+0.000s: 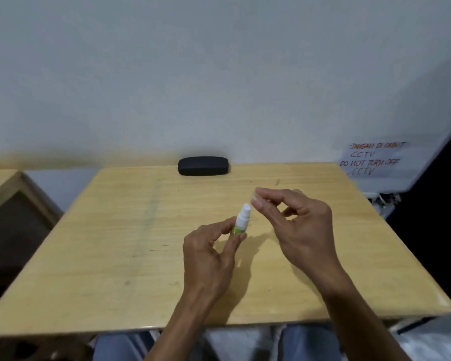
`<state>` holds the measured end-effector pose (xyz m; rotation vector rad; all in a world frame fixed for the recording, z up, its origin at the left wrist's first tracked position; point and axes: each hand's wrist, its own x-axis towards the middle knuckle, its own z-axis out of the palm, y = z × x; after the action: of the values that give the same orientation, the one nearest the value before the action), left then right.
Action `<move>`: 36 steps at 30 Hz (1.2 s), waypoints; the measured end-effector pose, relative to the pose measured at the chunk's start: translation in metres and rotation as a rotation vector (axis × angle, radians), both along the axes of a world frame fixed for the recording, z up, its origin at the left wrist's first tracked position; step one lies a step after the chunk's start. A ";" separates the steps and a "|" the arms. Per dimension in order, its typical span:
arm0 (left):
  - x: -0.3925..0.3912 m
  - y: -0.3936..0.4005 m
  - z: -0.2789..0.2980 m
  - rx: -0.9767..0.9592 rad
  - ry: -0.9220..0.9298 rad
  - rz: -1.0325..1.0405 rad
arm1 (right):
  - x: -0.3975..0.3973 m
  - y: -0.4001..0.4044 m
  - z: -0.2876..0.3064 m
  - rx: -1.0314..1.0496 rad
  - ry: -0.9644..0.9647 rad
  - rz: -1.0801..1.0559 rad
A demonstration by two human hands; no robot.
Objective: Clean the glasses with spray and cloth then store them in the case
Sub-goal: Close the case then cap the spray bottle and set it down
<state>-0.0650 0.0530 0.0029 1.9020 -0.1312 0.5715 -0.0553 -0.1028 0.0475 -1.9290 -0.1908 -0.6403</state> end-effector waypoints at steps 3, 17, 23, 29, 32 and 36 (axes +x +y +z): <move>-0.004 0.007 0.000 0.002 -0.008 0.012 | 0.002 0.006 -0.001 -0.080 0.000 0.029; -0.015 0.008 0.019 -0.032 0.159 -0.092 | 0.005 0.009 -0.004 -0.129 0.037 0.097; -0.014 0.005 0.024 -0.024 0.149 -0.077 | 0.005 0.006 0.000 -0.092 0.047 0.122; -0.014 0.000 0.023 -0.036 0.141 -0.061 | 0.006 0.000 0.001 -0.063 0.038 0.172; -0.014 -0.002 0.018 -0.063 0.139 -0.064 | 0.004 -0.001 0.000 -0.087 0.046 0.163; -0.013 -0.004 0.018 -0.083 0.133 -0.076 | 0.000 0.001 -0.008 -0.090 0.051 0.125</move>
<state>-0.0775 0.0492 0.0208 1.8398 -0.0911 0.3923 -0.0554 -0.1016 0.0395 -2.0002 -0.3106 -0.5062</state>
